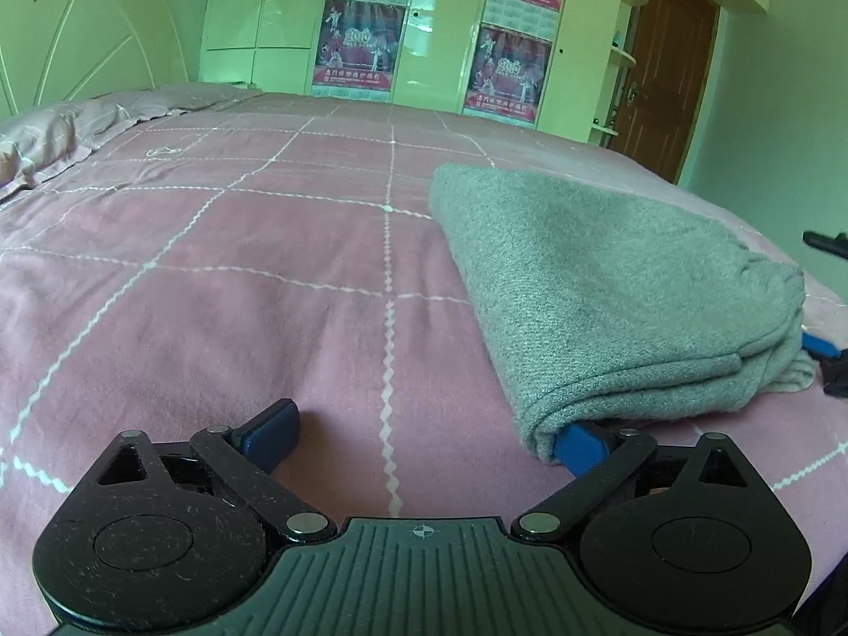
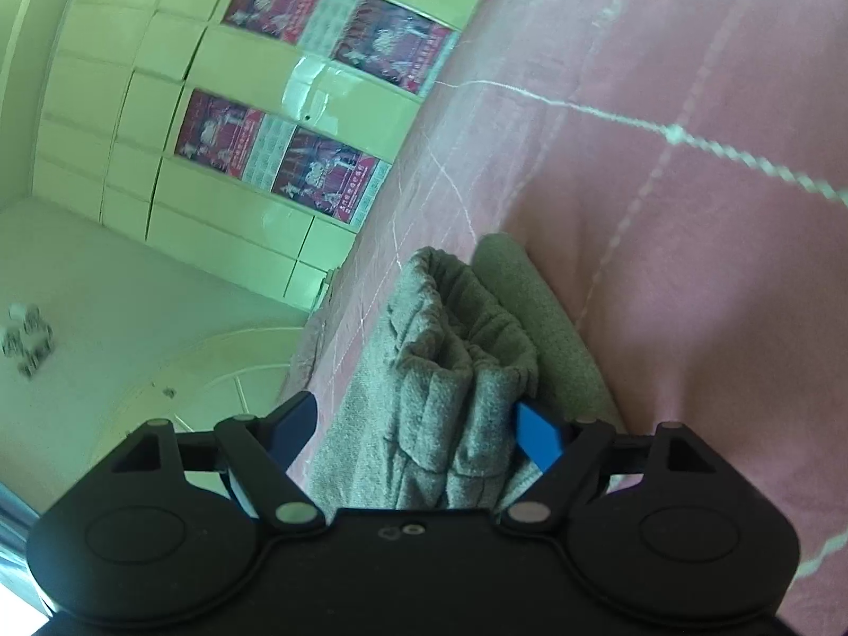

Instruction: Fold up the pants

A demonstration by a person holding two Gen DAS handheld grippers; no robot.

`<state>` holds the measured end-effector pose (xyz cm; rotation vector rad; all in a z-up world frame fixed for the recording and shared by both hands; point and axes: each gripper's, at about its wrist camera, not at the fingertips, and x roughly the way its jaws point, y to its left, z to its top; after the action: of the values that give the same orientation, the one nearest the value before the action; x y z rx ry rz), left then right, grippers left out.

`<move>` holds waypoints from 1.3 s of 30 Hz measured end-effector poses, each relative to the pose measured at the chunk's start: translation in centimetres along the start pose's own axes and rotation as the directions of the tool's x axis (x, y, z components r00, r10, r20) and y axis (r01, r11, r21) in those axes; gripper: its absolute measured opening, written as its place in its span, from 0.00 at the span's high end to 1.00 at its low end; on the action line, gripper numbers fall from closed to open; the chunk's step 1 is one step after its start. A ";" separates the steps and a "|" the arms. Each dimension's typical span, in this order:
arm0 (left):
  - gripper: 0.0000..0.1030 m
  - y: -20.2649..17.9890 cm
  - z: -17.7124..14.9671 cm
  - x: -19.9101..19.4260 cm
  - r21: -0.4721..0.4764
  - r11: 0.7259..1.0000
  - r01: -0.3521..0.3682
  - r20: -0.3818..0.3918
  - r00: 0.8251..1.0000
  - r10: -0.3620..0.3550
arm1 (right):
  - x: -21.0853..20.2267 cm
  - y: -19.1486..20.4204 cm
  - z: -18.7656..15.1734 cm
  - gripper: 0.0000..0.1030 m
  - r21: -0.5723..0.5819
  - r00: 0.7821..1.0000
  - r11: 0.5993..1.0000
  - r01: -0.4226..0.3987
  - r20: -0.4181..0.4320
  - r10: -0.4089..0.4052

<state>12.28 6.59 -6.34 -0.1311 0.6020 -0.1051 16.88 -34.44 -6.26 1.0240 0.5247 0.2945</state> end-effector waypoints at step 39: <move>0.01 -0.2 -0.8 0.3 -0.017 1.000 -0.022 0.044 0.999 0.022 | 4.3 5.9 -0.4 0.68 -0.226 0.949 0.940 0.256 -0.127 -0.289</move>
<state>12.01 6.30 -7.15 -0.1425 0.5606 -0.0758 20.36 -29.19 -2.48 0.7171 0.7567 0.1786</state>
